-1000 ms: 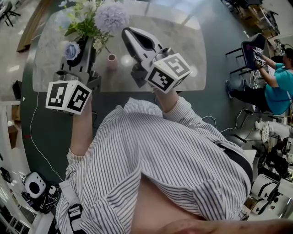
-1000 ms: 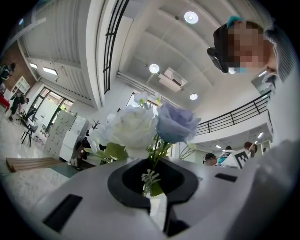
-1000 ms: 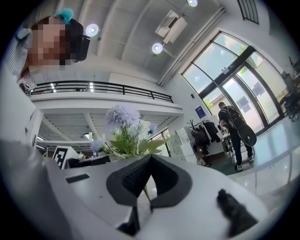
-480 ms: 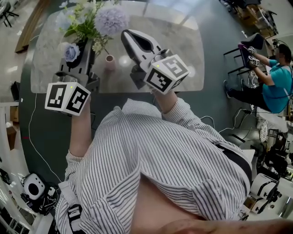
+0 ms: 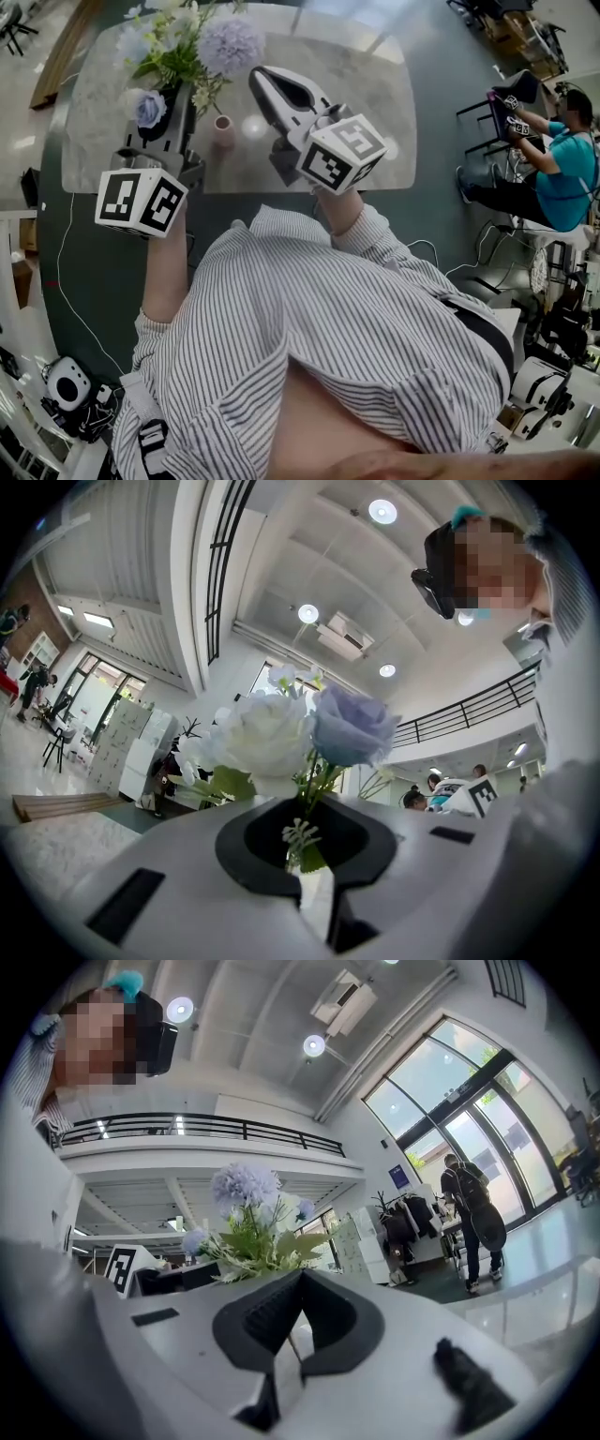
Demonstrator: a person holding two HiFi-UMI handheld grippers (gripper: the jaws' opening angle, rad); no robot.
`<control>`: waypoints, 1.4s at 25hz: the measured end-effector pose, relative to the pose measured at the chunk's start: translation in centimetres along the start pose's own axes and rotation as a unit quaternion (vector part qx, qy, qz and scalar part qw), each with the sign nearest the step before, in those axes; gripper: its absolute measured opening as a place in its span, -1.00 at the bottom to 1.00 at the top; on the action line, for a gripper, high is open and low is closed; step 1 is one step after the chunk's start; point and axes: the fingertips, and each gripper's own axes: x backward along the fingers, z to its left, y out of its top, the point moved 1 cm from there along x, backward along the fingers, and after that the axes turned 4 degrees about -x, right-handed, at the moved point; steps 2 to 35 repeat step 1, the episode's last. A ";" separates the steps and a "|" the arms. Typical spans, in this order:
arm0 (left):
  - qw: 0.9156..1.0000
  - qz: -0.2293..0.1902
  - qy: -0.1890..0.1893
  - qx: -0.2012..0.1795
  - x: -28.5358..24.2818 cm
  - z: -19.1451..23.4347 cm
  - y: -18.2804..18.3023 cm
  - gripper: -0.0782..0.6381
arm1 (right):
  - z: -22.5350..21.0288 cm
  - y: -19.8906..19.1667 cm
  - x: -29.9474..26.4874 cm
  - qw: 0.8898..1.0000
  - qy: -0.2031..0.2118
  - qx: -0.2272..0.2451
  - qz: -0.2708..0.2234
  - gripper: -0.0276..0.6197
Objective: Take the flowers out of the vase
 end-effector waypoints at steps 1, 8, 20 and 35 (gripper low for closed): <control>1.000 0.001 -0.001 -0.001 -0.2 -0.1 0.0 -0.67 | -0.1 0.0 0.0 1.000 0.002 0.001 0.002 -0.87; 1.000 0.001 -0.001 -0.001 -0.2 -0.1 0.0 -0.67 | -0.1 0.0 0.0 1.000 0.002 0.001 0.002 -0.87; 1.000 0.001 -0.001 -0.001 -0.2 -0.1 0.0 -0.67 | -0.1 0.0 0.0 1.000 0.002 0.001 0.002 -0.87; 1.000 0.001 -0.001 -0.001 -0.2 -0.1 0.0 -0.67 | -0.1 0.0 0.0 1.000 0.002 0.001 0.002 -0.87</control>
